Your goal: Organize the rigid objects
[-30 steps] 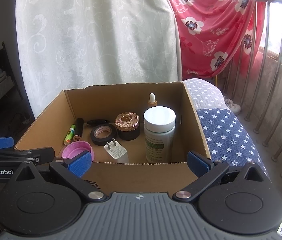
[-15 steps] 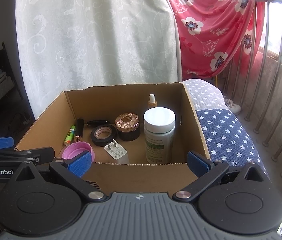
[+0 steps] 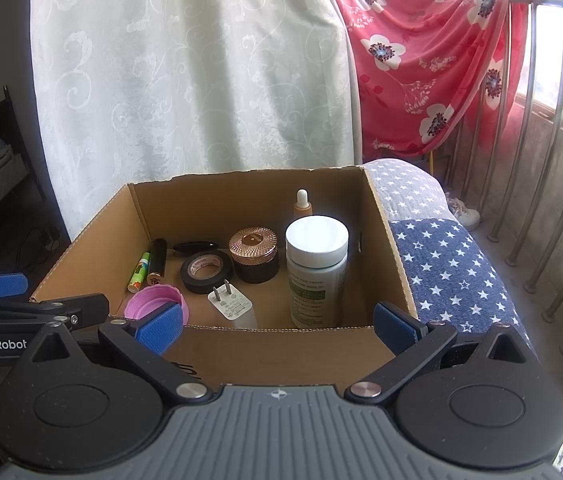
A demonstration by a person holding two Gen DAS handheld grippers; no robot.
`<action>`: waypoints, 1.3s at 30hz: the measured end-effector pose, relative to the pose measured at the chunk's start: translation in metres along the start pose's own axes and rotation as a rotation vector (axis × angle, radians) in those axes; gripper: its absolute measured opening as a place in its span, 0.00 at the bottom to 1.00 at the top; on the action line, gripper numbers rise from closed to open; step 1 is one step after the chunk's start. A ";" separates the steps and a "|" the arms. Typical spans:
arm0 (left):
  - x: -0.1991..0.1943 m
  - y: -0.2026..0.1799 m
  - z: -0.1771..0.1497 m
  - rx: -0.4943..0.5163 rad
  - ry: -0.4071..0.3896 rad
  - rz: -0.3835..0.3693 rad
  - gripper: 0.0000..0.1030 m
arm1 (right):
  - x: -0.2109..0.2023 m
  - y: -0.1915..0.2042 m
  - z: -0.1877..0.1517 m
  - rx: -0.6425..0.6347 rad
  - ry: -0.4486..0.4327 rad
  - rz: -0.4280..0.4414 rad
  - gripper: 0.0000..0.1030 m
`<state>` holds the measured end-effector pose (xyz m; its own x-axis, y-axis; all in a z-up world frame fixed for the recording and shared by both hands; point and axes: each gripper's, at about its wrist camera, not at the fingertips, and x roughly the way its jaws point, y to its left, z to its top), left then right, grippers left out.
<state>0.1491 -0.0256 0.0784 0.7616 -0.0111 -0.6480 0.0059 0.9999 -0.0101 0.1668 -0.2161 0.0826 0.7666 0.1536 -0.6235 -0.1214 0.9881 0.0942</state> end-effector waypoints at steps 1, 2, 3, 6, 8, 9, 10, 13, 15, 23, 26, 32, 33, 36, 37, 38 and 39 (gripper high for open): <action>0.000 0.000 0.000 0.000 0.000 0.000 0.99 | 0.000 0.000 0.000 0.001 0.001 0.000 1.00; 0.000 0.000 0.000 0.000 0.000 0.000 0.99 | 0.000 0.000 0.000 0.001 0.001 0.000 1.00; 0.000 0.000 0.000 -0.001 0.000 -0.001 0.99 | 0.000 0.000 0.000 0.001 0.000 0.000 1.00; 0.000 0.000 0.000 -0.001 0.000 -0.001 0.99 | 0.000 0.000 0.000 0.000 0.000 0.000 1.00; 0.000 0.000 0.000 -0.001 0.001 0.000 0.99 | 0.000 0.000 0.000 0.000 0.000 0.000 1.00; 0.000 0.000 0.000 -0.001 0.000 0.000 0.99 | 0.000 0.000 0.000 0.001 0.000 0.000 1.00; 0.000 0.000 0.000 -0.001 0.000 0.000 0.99 | 0.000 0.000 0.000 0.001 0.001 0.000 1.00; 0.000 0.000 0.000 -0.001 0.001 0.000 0.99 | 0.000 0.000 0.000 0.001 0.000 0.000 1.00; 0.000 0.000 0.000 0.000 0.000 0.000 0.99 | -0.001 -0.001 0.000 0.003 0.002 0.000 1.00; 0.000 -0.001 0.000 -0.001 0.000 0.000 0.99 | -0.002 -0.002 0.001 0.004 0.001 0.000 1.00; 0.000 -0.001 0.000 -0.001 0.000 0.000 0.99 | -0.002 -0.002 0.001 0.003 0.001 0.000 1.00; 0.000 -0.001 0.000 -0.001 0.000 0.000 0.99 | -0.003 -0.002 0.001 0.003 0.001 0.000 1.00; 0.000 -0.001 0.000 -0.001 0.000 0.000 0.99 | -0.003 -0.002 0.001 0.004 0.001 0.000 1.00; 0.000 -0.001 0.000 -0.001 -0.001 0.000 0.99 | -0.003 -0.002 0.001 0.004 0.001 0.000 1.00; 0.000 -0.001 0.000 -0.001 0.000 0.000 0.99 | -0.003 -0.002 0.001 0.004 0.001 0.000 1.00; 0.000 -0.001 0.000 -0.001 0.000 0.000 0.99 | -0.003 -0.002 0.001 0.004 0.001 0.000 1.00; 0.000 -0.001 -0.001 0.000 0.000 0.001 0.99 | -0.003 -0.002 0.001 0.004 0.001 0.001 1.00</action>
<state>0.1484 -0.0263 0.0783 0.7615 -0.0104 -0.6480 0.0052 0.9999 -0.0100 0.1653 -0.2188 0.0847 0.7658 0.1543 -0.6243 -0.1192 0.9880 0.0980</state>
